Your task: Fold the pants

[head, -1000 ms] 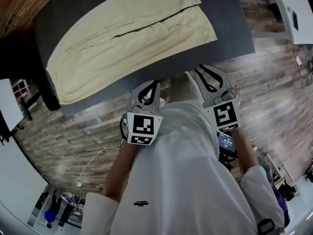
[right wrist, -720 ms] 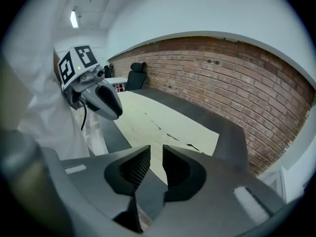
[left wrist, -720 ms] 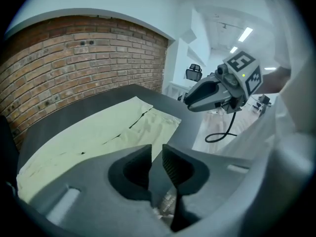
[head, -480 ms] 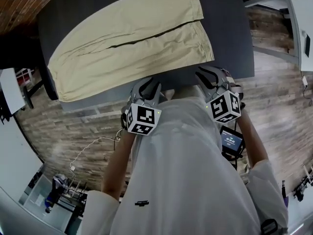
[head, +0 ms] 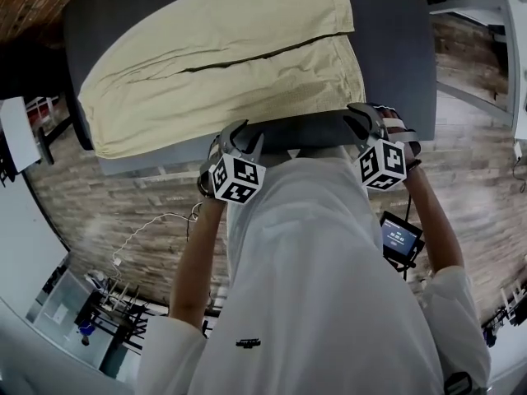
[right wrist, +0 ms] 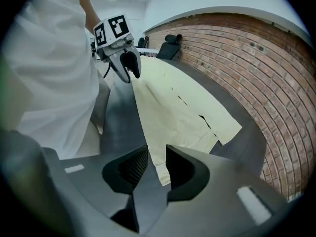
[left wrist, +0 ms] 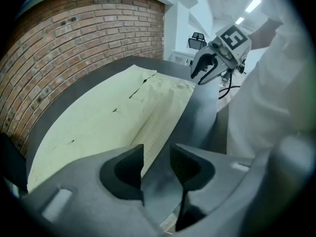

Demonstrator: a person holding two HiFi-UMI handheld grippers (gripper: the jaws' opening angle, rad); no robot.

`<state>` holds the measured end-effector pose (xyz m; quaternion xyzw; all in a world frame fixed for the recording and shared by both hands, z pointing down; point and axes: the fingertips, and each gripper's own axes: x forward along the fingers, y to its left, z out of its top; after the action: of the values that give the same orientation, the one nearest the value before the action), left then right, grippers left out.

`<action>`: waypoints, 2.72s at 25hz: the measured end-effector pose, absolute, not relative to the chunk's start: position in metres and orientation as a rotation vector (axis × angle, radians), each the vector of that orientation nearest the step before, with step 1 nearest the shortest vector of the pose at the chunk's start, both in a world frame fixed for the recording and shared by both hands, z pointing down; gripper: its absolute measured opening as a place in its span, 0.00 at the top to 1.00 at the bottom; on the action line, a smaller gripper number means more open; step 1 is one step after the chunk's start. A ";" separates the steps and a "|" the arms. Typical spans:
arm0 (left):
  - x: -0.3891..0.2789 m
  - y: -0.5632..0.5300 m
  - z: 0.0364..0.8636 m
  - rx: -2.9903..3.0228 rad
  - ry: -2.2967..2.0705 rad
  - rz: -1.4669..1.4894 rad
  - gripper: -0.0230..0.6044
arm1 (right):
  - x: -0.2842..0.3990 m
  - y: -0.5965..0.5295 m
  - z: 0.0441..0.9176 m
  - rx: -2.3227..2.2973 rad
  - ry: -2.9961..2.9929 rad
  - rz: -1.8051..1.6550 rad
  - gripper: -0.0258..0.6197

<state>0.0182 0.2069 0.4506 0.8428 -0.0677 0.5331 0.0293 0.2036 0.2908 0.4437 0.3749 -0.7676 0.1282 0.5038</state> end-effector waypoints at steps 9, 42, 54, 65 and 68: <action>-0.009 0.187 0.484 2.527 -0.238 1.731 0.69 | 0.217 0.297 0.477 0.831 -1.762 0.287 0.76; -0.001 0.156 0.371 2.606 -0.312 1.632 0.94 | 0.239 0.275 0.359 0.991 -1.895 0.296 0.93; 0.050 0.056 0.330 2.723 -0.325 1.624 0.94 | 0.288 0.186 0.310 1.125 -1.836 0.156 0.93; 0.093 -0.027 0.349 2.696 -0.317 1.604 0.94 | 0.334 0.095 0.324 1.198 -1.730 0.227 0.93; 0.099 -0.050 0.360 2.678 -0.339 1.609 0.94 | 0.340 0.070 0.334 1.200 -1.712 0.245 0.93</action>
<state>0.0986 -0.0499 0.3600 0.8522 -0.1079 0.5120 -0.0002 0.3405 0.0703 0.3339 0.4954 -0.7065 0.1010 0.4952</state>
